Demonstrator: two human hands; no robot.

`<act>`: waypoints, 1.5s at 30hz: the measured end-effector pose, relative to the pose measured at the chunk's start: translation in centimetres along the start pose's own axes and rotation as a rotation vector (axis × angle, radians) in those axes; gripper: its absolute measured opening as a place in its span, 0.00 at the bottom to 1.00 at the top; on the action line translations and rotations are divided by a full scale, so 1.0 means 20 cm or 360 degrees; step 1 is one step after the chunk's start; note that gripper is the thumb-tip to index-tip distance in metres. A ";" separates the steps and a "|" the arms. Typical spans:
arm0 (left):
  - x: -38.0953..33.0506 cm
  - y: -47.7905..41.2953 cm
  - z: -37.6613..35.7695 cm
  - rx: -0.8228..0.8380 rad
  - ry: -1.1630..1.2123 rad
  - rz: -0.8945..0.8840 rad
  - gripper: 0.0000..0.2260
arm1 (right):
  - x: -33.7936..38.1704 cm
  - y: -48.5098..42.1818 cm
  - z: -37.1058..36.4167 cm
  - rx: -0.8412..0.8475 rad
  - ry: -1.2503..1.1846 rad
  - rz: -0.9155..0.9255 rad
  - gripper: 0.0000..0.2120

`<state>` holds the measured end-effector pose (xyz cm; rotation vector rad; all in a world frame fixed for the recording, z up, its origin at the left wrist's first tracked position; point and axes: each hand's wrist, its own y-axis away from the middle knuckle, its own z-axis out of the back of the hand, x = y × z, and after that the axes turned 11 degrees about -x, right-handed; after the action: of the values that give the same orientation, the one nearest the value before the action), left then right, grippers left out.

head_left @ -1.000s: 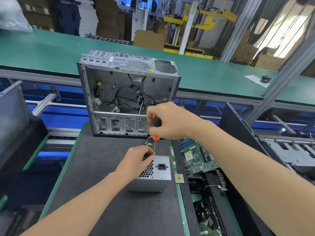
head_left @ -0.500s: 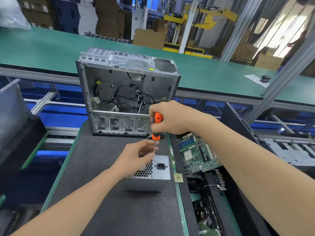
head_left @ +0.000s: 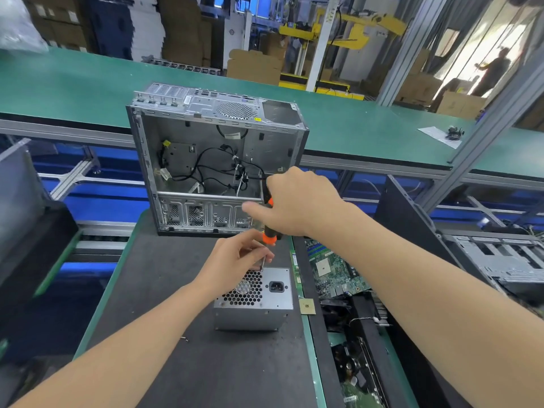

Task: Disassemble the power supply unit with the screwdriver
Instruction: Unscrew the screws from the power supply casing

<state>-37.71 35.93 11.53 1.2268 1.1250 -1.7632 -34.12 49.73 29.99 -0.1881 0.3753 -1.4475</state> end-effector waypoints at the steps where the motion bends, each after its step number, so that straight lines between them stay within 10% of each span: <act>1: -0.01 0.00 0.00 0.0002 -0.0009 0.0003 0.10 | 0.01 0.00 0.00 -0.0035 0.0039 -0.0043 0.27; 12: -0.05 -0.01 0.03 0.0021 0.0044 0.0008 0.08 | -0.08 -0.05 0.01 0.0413 -0.0478 0.0252 0.07; 21: -0.09 -0.05 0.04 0.0018 -0.0002 -0.0043 0.09 | -0.05 -0.02 0.00 0.0404 -0.0669 0.0313 0.06; 26: -0.11 -0.05 0.01 -0.0014 -0.0023 -0.0025 0.08 | 0.04 0.00 -0.04 -0.0090 -0.0021 -0.0040 0.26; 36: 0.02 -0.01 0.09 0.0151 -0.0676 -0.0050 0.09 | -0.03 -0.03 -0.02 0.0331 -0.0457 0.0089 0.06; 45: 0.06 0.02 0.04 0.0136 -0.0989 -0.0278 0.04 | -0.04 -0.01 0.01 0.0430 -0.0562 0.0183 0.15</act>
<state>-38.04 34.93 10.47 0.5564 0.8062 -2.1333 -34.36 50.47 30.31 -0.1959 -0.0967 -1.3057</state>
